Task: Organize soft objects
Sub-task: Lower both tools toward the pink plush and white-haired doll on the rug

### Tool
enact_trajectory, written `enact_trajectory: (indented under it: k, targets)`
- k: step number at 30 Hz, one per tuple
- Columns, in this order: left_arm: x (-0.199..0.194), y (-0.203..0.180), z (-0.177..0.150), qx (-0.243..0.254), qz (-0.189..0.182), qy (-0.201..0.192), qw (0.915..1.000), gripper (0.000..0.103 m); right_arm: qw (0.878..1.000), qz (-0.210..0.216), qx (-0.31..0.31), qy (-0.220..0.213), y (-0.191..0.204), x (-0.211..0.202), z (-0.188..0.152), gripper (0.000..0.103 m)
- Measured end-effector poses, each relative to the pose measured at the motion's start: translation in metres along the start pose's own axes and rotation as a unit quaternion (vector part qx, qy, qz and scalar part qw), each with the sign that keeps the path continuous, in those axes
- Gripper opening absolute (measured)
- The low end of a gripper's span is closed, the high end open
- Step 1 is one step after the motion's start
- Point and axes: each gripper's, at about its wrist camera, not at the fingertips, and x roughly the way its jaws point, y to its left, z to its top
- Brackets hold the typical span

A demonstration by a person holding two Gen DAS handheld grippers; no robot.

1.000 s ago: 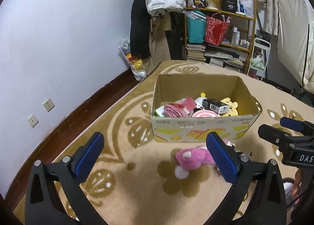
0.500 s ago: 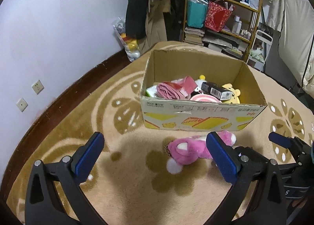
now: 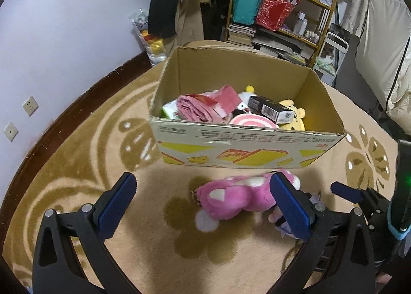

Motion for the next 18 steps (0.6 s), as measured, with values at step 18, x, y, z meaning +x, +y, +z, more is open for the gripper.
enact_trajectory:
  k: [18]
  targets:
    - [0.021,-0.035,0.004,0.025,-0.051,0.014,0.9983,0.103,0.999,-0.015,0.015,0.030,-0.011,0.022,-0.001,0.097]
